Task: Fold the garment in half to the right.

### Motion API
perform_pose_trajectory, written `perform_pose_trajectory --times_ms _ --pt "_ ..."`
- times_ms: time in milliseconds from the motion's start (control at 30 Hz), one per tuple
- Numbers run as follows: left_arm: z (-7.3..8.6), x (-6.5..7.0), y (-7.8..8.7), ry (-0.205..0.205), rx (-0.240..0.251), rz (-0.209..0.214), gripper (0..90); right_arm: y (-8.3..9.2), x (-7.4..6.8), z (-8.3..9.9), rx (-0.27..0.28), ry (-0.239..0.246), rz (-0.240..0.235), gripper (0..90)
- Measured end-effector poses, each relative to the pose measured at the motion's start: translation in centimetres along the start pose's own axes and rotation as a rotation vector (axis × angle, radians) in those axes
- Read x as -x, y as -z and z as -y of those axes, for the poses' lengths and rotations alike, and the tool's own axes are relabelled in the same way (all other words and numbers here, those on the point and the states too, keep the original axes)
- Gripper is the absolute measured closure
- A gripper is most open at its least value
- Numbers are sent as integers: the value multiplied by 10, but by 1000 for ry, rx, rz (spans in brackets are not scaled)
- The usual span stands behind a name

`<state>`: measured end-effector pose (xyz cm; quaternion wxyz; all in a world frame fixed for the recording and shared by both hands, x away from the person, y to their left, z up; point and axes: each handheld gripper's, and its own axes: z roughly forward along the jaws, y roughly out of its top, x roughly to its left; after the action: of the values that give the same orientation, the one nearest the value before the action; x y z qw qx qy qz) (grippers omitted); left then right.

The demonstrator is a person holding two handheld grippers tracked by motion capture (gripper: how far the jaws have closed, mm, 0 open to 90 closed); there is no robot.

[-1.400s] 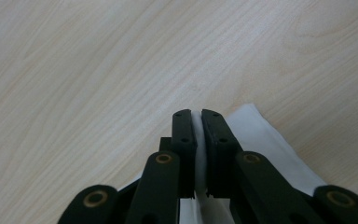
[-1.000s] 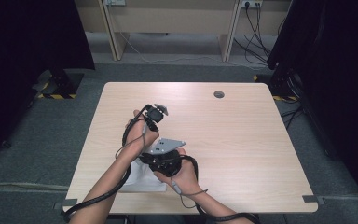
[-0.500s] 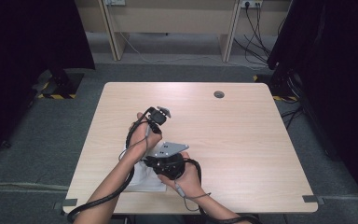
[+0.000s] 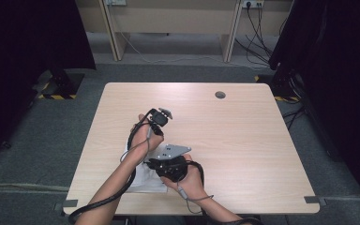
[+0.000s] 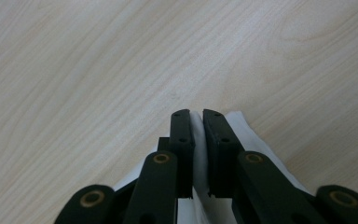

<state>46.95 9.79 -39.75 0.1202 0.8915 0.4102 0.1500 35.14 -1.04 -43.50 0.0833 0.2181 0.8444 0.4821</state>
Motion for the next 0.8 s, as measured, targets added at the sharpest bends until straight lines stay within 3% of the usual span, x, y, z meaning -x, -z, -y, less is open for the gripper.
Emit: perform_pose_trajectory --times_ms 800 --pt "2 4 -12 4 4 10 813 -2 3 11 -10 -19 6 827"
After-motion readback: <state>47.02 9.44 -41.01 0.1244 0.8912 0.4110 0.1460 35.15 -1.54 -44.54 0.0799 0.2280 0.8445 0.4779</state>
